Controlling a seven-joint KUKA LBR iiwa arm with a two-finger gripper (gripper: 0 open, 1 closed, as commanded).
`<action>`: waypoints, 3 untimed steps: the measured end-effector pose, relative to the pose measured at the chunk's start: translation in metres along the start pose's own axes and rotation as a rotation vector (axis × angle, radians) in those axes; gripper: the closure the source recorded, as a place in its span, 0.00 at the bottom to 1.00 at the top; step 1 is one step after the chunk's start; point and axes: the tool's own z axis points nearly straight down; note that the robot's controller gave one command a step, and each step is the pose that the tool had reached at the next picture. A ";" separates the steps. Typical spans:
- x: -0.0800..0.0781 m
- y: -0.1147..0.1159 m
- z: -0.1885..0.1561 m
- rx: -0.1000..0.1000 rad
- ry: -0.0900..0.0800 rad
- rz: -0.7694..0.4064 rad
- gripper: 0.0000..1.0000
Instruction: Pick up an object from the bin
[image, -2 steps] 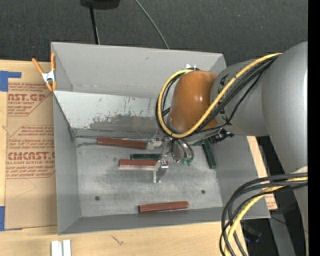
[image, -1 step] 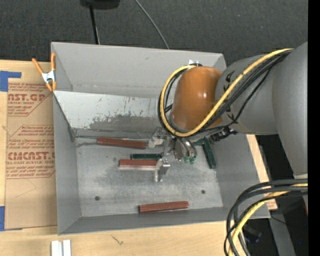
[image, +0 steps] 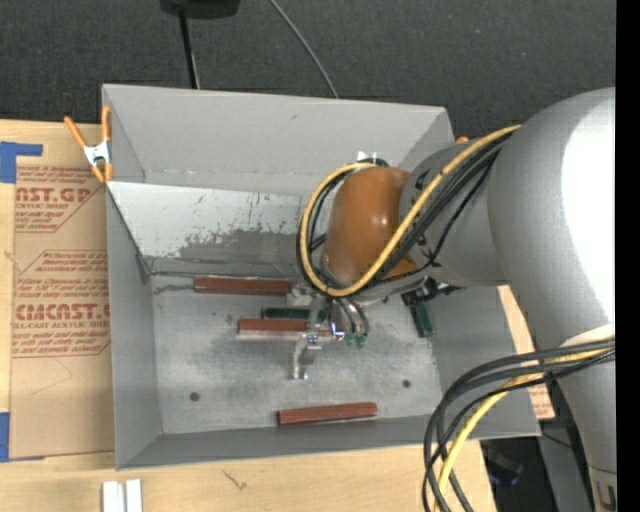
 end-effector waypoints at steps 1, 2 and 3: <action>-0.005 0.001 -0.006 -0.002 -0.007 -0.001 1.00; -0.005 0.001 -0.006 -0.002 -0.007 -0.001 1.00; -0.004 0.001 -0.009 -0.001 -0.004 -0.001 1.00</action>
Offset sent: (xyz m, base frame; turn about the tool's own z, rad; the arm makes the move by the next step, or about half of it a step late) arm 0.0000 0.0000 0.0000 0.0000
